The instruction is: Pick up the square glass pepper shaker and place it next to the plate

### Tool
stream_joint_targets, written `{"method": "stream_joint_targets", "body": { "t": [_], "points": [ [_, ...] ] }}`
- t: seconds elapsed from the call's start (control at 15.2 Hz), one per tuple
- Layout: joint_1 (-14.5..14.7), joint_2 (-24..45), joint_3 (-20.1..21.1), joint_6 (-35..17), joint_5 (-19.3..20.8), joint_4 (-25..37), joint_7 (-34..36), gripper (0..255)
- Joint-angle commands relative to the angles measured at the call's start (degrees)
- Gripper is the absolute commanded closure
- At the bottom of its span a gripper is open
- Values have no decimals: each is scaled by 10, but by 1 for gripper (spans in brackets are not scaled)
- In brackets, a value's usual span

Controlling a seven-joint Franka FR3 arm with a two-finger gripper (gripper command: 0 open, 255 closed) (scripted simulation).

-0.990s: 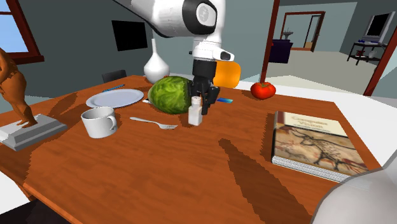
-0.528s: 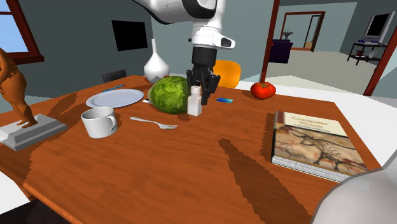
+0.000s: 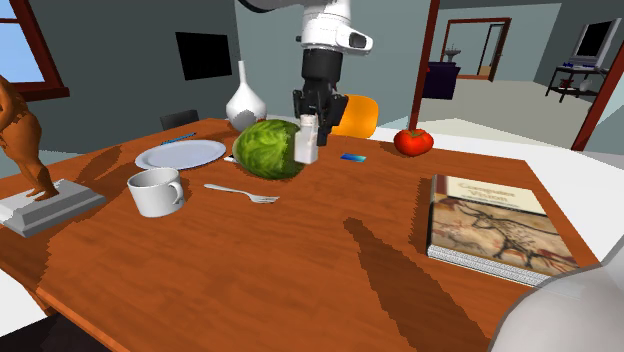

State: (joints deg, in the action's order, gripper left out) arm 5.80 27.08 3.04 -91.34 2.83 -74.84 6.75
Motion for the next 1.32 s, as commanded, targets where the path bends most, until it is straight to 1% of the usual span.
{"method": "stream_joint_targets", "body": {
  "t": [0.0, 0.33, 0.53, 0.73, 0.99, 1.25],
  "points": [
    [0, -1, 0, 17, 0, 15, 0, 255],
    [1, 2, 0, 51, 0, 53, -1, 255],
    [20, -47, 10, 26, -4, -22, 28, 255],
    [38, -89, 21, 7, -9, -83, 59, 255],
    [63, -134, 38, -12, -17, -148, 102, 255],
    [89, -169, 58, -26, -26, -197, 146, 255]
  ]
}}
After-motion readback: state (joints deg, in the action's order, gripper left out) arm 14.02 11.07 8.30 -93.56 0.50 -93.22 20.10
